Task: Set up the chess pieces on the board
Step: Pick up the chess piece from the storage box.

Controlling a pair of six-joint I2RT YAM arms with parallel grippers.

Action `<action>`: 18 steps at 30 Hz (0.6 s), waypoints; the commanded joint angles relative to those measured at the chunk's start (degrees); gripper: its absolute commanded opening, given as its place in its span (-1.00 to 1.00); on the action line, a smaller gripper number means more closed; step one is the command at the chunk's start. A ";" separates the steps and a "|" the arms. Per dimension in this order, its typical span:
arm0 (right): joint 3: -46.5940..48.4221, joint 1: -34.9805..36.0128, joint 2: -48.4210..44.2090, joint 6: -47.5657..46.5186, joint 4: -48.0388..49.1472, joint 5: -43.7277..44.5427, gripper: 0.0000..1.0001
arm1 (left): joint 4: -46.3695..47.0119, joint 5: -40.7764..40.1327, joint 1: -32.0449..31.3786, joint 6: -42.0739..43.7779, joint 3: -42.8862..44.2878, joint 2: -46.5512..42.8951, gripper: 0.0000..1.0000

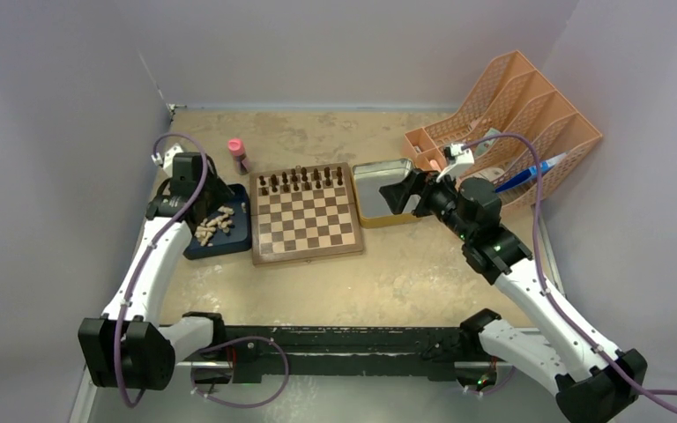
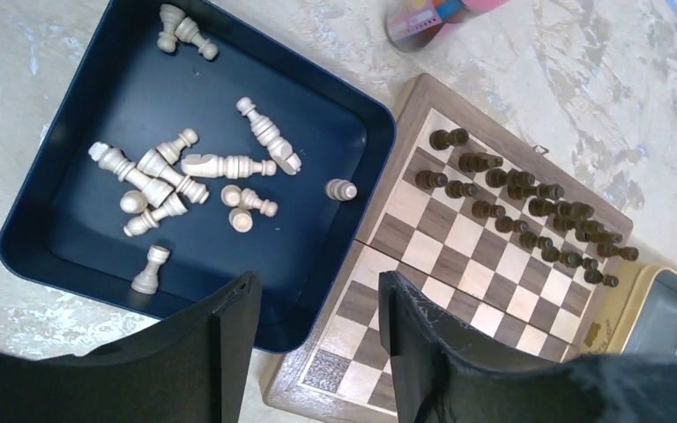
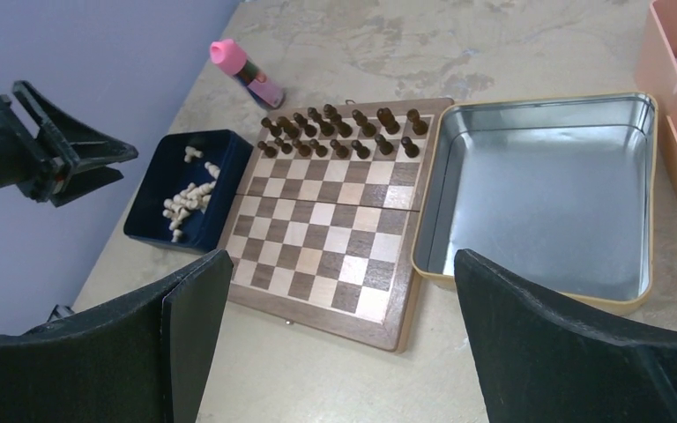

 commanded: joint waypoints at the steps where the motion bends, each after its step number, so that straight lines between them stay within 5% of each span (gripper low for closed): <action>1: -0.62 0.16 -1.92 -1.30 1.74 -1.68 0.97 | 1.73 -3.71 0.39 -7.31 0.50 1.80 -0.01; 8: -1.05 0.16 -2.14 -1.75 1.92 -2.72 0.97 | 1.47 -2.00 1.78 -20.40 1.82 9.38 -0.19; 18: -0.50 0.17 -3.67 -3.25 0.25 -1.35 0.97 | -6.59 -2.52 2.01 -39.02 9.82 17.70 -0.18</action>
